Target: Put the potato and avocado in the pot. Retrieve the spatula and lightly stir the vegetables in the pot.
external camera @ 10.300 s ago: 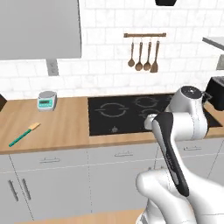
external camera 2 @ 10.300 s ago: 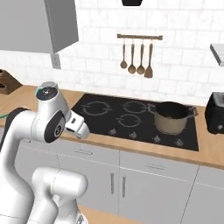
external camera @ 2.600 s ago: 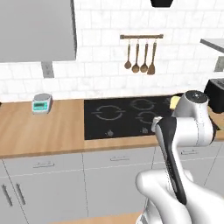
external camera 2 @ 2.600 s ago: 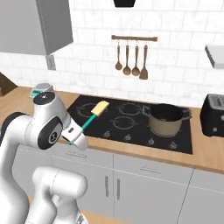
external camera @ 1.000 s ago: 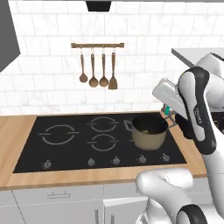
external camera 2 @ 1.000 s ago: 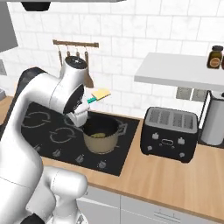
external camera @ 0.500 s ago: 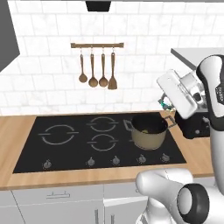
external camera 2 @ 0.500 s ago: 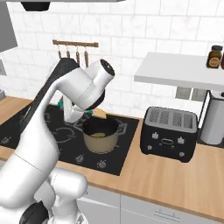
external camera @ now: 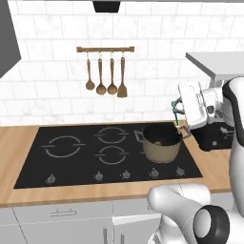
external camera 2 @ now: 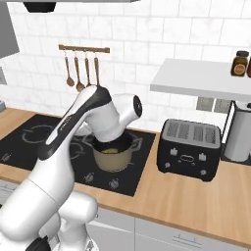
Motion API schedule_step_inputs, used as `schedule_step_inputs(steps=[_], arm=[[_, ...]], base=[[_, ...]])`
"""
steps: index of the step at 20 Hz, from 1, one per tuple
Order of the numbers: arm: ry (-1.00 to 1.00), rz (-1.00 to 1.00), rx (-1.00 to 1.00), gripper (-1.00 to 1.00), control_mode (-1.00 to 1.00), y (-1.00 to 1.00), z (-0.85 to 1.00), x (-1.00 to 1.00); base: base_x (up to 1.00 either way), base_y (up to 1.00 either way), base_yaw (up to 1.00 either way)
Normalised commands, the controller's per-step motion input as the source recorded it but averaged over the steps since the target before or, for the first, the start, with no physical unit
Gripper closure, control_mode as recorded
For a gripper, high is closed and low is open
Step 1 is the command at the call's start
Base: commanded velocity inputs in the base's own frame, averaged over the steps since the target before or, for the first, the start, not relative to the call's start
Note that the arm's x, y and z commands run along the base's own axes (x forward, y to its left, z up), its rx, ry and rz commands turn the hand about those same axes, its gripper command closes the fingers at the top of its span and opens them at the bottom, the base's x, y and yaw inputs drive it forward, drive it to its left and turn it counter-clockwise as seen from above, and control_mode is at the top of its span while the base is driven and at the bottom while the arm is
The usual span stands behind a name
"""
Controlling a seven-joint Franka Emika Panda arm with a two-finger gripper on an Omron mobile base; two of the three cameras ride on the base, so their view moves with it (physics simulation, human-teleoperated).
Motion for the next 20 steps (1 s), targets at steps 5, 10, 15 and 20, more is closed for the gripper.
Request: schedule_step_inputs(steps=[5,10,15,20], arm=[[0.17,-0.22,0.29,1.00,-1.00,-0.04,0.00,0.64],[0.08,-0.06,0.32,1.00,-1.00,-0.28,-0.14,0.02],[0.00,0.00,0.22,1.00,-1.00,-0.26,-0.25,0.36],[0.00,-0.02,0.14,1.00,-1.00,-0.16,-0.04,0.64]], base=[[0.00,0.00,0.00],[0.00,0.00,0.00],[0.00,0.00,0.00],[0.00,0.00,0.00]])
